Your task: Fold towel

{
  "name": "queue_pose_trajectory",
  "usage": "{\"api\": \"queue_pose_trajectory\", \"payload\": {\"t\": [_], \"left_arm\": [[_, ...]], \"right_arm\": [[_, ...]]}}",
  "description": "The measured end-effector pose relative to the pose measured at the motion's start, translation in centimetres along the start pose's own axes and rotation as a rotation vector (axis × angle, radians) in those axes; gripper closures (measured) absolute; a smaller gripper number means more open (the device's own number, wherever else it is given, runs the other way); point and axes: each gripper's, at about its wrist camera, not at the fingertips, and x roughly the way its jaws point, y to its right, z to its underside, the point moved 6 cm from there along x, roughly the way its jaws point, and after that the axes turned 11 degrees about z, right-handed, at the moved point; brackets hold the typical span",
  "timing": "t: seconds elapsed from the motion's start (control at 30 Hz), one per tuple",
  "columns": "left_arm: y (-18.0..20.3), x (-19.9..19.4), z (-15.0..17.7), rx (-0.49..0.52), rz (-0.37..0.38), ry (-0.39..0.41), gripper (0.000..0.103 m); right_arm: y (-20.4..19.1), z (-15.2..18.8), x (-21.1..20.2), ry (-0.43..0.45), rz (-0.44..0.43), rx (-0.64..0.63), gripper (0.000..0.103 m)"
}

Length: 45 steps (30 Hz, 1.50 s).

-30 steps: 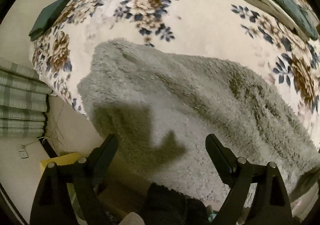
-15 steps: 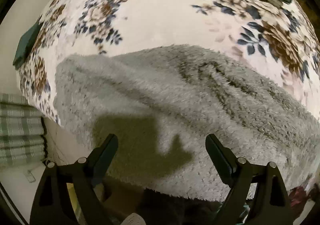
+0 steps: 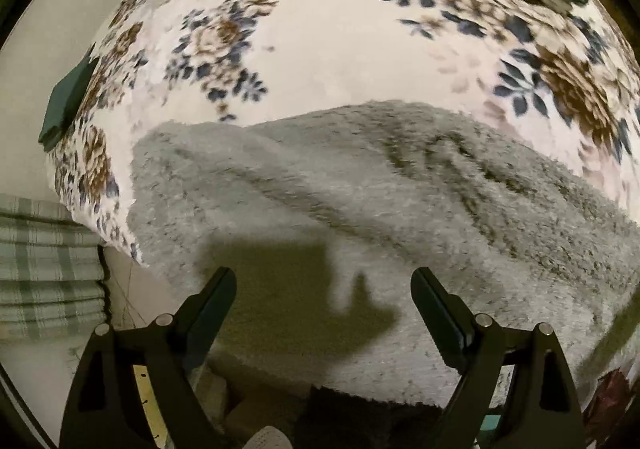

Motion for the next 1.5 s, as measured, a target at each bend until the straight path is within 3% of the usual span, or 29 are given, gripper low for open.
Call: {"api": "queue_pose_trajectory", "payload": {"t": [0.13, 0.2, 0.23, 0.27, 0.33, 0.4, 0.47, 0.57, 0.7, 0.83, 0.87, 0.9, 0.93, 0.97, 1.0, 1.03, 1.13, 1.3, 1.43, 1.5], "left_arm": [[-3.0, -0.5, 0.1, -0.04, 0.005, 0.023, 0.014], [-4.8, -0.4, 0.2, -0.069, 0.022, 0.023, 0.014], [-5.9, -0.2, 0.2, -0.085, 0.028, 0.019, 0.014], [-7.0, -0.2, 0.4, -0.104, 0.04, 0.016, 0.014], [-9.3, -0.4, 0.7, -0.144, 0.061, 0.018, 0.014], [-12.1, -1.0, 1.2, -0.179, 0.081, 0.026, 0.014], [-15.0, -1.4, 1.6, -0.203, 0.081, 0.034, 0.014], [-18.9, -0.6, 1.7, -0.219, 0.087, 0.031, 0.014], [-21.7, 2.1, 0.9, -0.248, 0.137, 0.008, 0.014], [-22.5, 5.9, 0.4, -0.252, 0.2, -0.041, 0.014], [-22.4, 7.0, 0.4, -0.254, 0.235, -0.06, 0.018], [-22.3, 7.7, 0.3, -0.258, 0.266, -0.064, 0.042], [-22.2, 8.2, 0.2, -0.26, 0.3, -0.062, 0.058], [-22.0, 8.2, 0.0, -0.253, 0.333, -0.054, 0.08], [-21.9, 7.8, -0.1, -0.242, 0.338, -0.032, 0.087], [-21.9, 6.9, -0.3, -0.23, 0.341, 0.004, 0.091], [-22.3, 3.7, -0.4, -0.209, 0.37, 0.072, 0.093], [-24.2, 0.3, -0.5, -0.239, 0.416, 0.084, 0.095], [-25.2, 1.0, -0.3, -0.226, 0.378, 0.071, 0.095], [-25.7, 1.7, -0.1, -0.235, 0.375, 0.056, 0.095]], "right_arm": [[-2.0, -0.4, -4.8, 0.172, -0.098, -0.024, 0.099], [-2.6, -0.6, -3.1, 0.119, -0.106, -0.049, 0.094], [-2.8, -0.3, -1.6, 0.049, -0.099, -0.068, 0.084], [-2.8, 0.3, -0.3, -0.008, -0.065, -0.094, 0.065], [-2.5, 1.9, -0.8, 0.022, -0.031, -0.136, 0.056], [-2.3, 5.4, -2.3, 0.069, -0.013, -0.209, 0.055], [-2.0, 9.9, -2.9, 0.066, -0.008, -0.251, 0.048], [-1.8, 19.2, -1.4, -0.048, -0.017, -0.284, 0.048], [-3.2, 32.1, 4.8, -0.246, -0.007, -0.304, 0.048], [-4.6, 39.4, 9.0, -0.321, -0.028, -0.301, 0.048], [-4.9, 40.3, 9.6, -0.322, -0.039, -0.293, 0.048], [-5.2, 41.1, 10.3, -0.325, -0.043, -0.283, 0.048], [-5.3, 41.6, 10.8, -0.321, -0.045, -0.266, 0.049], [-5.2, 42.0, 10.6, -0.308, -0.069, -0.242, 0.058], [-5.4, 42.2, 10.5, -0.286, -0.083, -0.229, 0.068], [-5.5, 42.2, 10.3, -0.266, -0.08, -0.226, 0.091], [-6.1, 42.3, 9.1, -0.201, -0.069, -0.233, 0.102], [-6.6, 42.8, 6.5, -0.157, -0.069, -0.308, 0.103], [-6.0, 44.1, 6.2, -0.23, -0.077, -0.341, 0.102], [-5.5, 44.8, 6.8, -0.279, -0.065, -0.324, 0.097]]}}
